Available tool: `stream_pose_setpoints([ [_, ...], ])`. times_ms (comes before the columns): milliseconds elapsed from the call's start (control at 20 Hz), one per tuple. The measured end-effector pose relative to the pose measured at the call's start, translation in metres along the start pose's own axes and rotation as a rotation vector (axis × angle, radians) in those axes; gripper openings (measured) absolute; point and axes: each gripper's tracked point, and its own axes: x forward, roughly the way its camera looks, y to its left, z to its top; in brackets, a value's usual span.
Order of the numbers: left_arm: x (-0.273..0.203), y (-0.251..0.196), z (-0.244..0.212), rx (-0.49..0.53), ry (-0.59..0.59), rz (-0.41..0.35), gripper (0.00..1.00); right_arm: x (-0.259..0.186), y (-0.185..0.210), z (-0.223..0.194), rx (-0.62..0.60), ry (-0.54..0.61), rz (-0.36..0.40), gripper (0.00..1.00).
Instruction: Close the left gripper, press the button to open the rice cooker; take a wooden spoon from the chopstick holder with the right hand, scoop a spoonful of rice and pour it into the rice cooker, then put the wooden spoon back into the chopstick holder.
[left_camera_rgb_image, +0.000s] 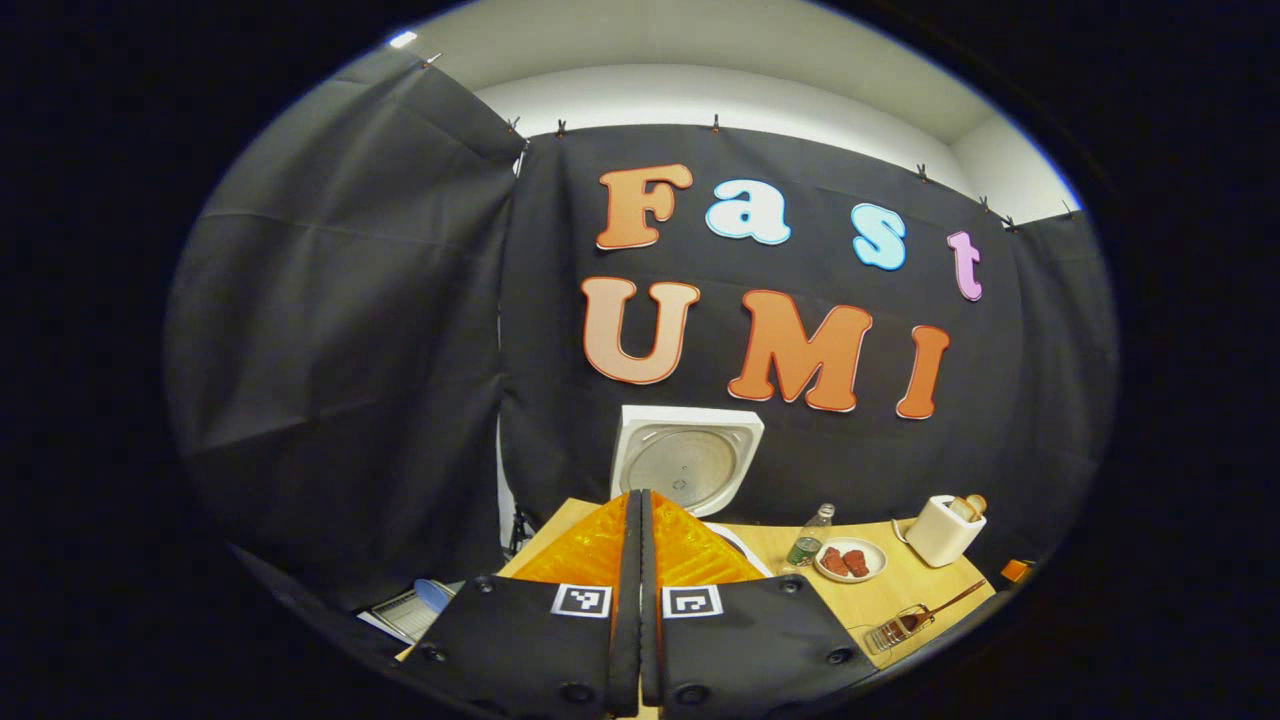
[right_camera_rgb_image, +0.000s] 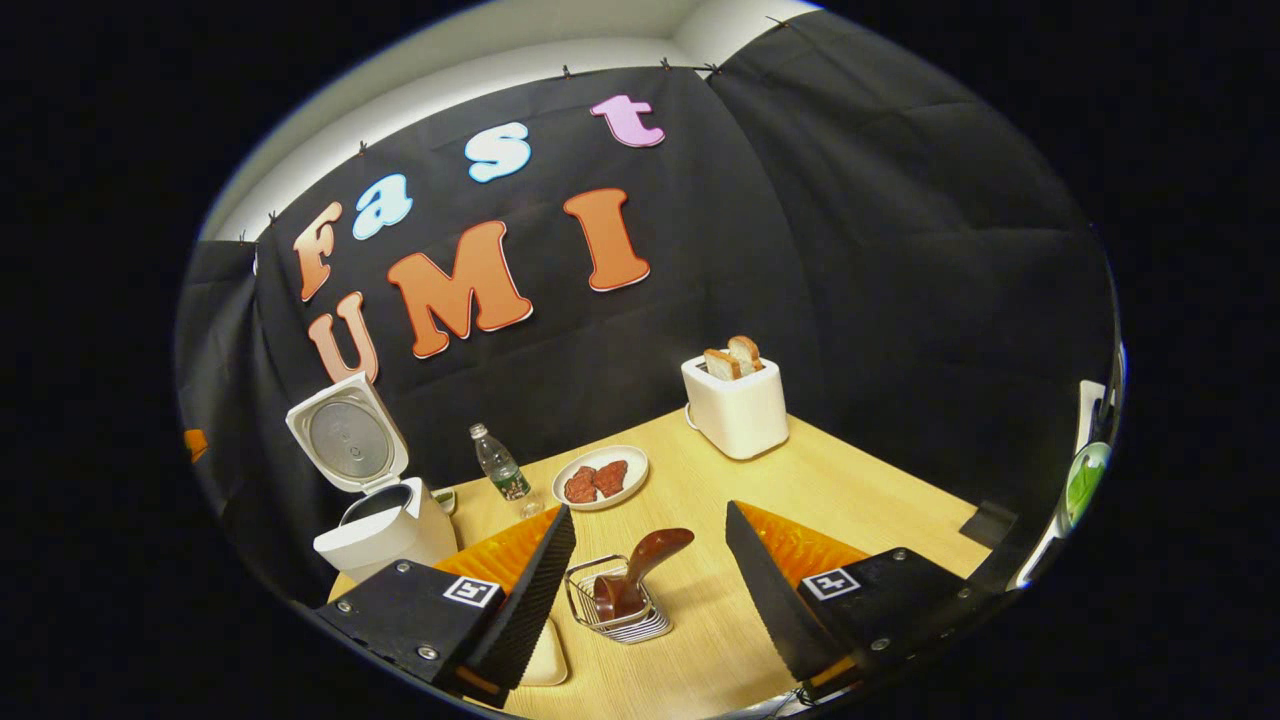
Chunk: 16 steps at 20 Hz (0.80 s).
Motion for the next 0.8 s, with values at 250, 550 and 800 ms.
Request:
stream_pose_setpoints([
  [250,-0.02,0.018,-0.003,-0.017,0.003,0.034,0.05,0.025,-0.001,-0.032,0.085,0.071,0.022,0.93],
  [550,-0.041,0.024,0.001,0.001,-0.006,0.036,0.28,0.057,0.003,-0.06,0.197,0.134,0.035,0.79],
  [800,-0.041,0.033,0.007,0.012,-0.032,0.046,0.8,0.076,0.006,-0.065,0.274,0.148,0.034,0.6],
])
